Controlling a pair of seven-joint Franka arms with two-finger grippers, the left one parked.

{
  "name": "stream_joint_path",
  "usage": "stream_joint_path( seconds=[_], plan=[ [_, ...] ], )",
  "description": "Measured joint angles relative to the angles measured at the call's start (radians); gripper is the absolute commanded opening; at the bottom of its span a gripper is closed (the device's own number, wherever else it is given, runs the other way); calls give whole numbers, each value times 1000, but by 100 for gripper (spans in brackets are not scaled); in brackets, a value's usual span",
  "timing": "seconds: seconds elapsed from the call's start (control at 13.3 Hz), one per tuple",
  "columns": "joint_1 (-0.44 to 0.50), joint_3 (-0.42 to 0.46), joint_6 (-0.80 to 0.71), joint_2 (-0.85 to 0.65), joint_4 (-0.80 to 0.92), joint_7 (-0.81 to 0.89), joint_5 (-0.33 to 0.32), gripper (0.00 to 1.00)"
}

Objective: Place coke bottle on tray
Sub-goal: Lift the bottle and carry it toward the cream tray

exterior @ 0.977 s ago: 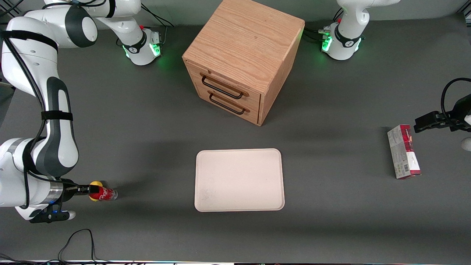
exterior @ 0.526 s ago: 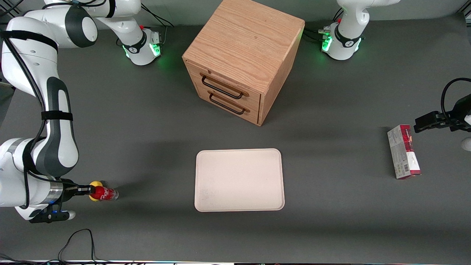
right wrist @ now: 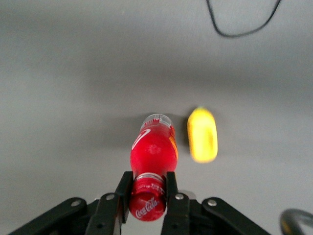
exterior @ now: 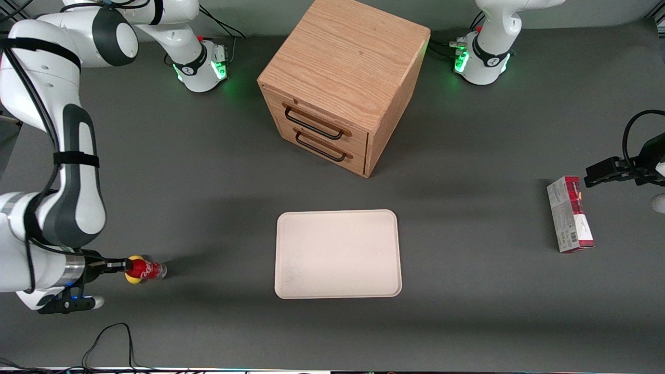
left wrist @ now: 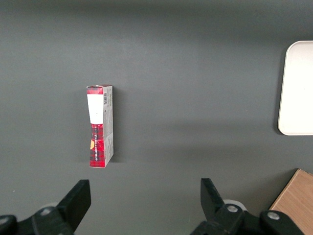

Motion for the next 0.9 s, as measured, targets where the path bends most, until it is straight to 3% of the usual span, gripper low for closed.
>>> stream_joint_path(
  seconds=[0.23,0.45,0.68,0.9],
  plan=[
    [17,7,-193,-110,78,22,1,0],
    [23,11,-318,-313,5,24,9,0],
    [23,15,-301,-483,-191,24,19,0],
    [26,18,-193,-604,-405,24,20,0]
  ],
)
